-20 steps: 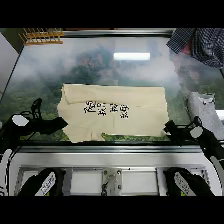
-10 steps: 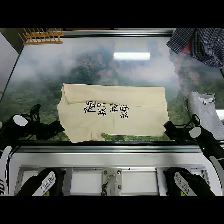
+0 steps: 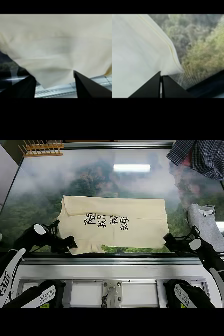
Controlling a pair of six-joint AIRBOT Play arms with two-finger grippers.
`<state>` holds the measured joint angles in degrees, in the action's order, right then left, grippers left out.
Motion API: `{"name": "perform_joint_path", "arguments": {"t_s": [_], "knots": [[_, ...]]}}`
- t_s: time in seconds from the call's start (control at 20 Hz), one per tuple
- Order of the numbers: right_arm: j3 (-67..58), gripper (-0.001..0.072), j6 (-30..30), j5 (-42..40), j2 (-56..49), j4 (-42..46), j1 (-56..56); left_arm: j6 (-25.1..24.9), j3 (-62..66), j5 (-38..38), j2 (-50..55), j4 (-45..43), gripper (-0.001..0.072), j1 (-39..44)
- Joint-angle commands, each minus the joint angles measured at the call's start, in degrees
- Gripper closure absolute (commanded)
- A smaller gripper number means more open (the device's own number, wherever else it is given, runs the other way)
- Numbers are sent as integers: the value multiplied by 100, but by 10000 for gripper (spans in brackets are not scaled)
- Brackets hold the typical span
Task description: Fold the clothes and pants, and hang the long-sleeved shirts on hangers.
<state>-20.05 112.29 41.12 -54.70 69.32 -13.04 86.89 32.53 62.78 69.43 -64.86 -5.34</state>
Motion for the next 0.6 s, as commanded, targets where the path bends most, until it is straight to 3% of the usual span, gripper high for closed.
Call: {"name": "perform_joint_path", "arguments": {"t_s": [0.0, 0.05, 0.1, 0.15, 0.25, 0.4, 0.55], "knots": [[0, 705, -2, 4, 2, -2, 4, 57, -4, -87, 74, 9, 234, 269], [0, 705, -2, 4, 4, -2, 4, 57, -4, -81, 74, 13, 334, 326], [0, 705, -4, 13, 20, 0, 4, 48, -4, -61, 72, 39, 592, 400], [-9, 705, -4, 35, 61, 4, 2, -4, -2, -31, 55, 33, 700, 481], [-144, 705, -7, 323, 173, 188, -11, -61, -2, 177, -168, -87, 700, 470], [-686, 705, -74, 1497, 424, 1311, -11, -61, -4, 970, -1049, -651, 700, 55], [-1204, 706, -890, 2647, 623, 1515, -9, -57, -4, 2017, -2100, -748, 700, -424]]}}
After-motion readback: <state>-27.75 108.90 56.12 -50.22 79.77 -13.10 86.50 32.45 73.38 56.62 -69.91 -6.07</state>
